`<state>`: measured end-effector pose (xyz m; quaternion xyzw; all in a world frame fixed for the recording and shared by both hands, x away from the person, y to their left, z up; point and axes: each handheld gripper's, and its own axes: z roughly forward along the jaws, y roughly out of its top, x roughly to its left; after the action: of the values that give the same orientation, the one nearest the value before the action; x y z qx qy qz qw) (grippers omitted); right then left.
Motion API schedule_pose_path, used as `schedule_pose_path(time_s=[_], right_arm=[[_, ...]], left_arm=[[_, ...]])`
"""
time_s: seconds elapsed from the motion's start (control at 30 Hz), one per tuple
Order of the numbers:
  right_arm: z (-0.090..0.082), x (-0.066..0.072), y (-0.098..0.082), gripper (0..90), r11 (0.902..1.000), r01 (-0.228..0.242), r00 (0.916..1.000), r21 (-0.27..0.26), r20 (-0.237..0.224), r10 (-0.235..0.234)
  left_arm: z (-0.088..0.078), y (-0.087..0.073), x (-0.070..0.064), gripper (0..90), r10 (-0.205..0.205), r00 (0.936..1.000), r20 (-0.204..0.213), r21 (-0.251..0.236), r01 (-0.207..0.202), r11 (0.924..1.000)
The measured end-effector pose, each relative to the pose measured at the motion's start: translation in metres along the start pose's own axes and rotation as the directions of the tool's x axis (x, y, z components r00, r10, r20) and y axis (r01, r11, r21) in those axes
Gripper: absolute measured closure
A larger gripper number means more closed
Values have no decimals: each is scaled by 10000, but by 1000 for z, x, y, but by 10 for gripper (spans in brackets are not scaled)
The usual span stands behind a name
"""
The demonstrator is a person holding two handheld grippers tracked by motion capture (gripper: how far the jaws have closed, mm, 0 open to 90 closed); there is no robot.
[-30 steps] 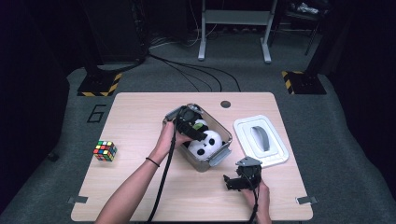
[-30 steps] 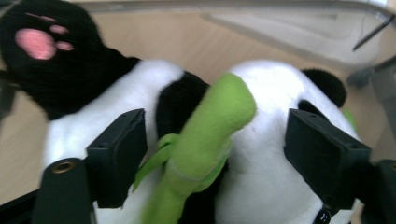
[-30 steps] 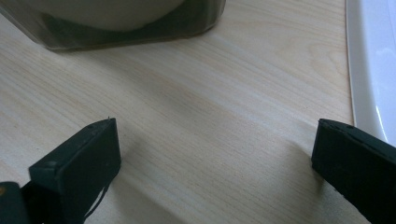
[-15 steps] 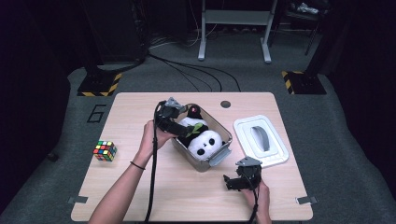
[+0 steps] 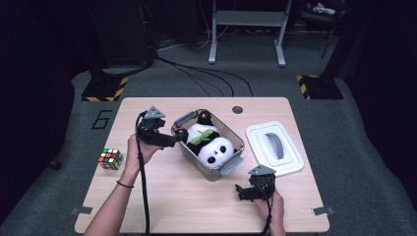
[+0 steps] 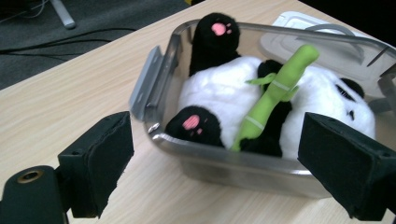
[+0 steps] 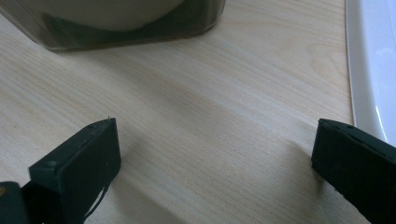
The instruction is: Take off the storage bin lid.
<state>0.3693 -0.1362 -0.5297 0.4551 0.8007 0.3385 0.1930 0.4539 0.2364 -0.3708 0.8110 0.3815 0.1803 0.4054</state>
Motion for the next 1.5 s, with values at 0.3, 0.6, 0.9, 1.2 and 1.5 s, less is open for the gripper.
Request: schedule_pose_path(time_s=[0.3,0.6,0.9,1.2,1.5], right_arm=[[0,0,0,5,10000,-11,10000,1,4,11],[0,0,0,5,10000,-6,10000,0,6,6],[0,0,0,5,10000,-13,10000,1,8,13],[0,0,0,5,10000,-13,10000,1,11,13],[0,0,0,5,10000,-18,10000,1,17,18]], left_arm=[[-17,-27,17,98,-582,9978,-312,-223,576,9981],[-27,-55,31,99,-1039,9924,-659,-210,1027,9945],[-33,-81,43,99,-1494,9850,-868,-149,1487,9888],[-39,-105,54,97,-1784,9745,-1359,-300,1759,9840],[-49,-121,67,91,-2144,9592,-1842,-726,2042,9762]])
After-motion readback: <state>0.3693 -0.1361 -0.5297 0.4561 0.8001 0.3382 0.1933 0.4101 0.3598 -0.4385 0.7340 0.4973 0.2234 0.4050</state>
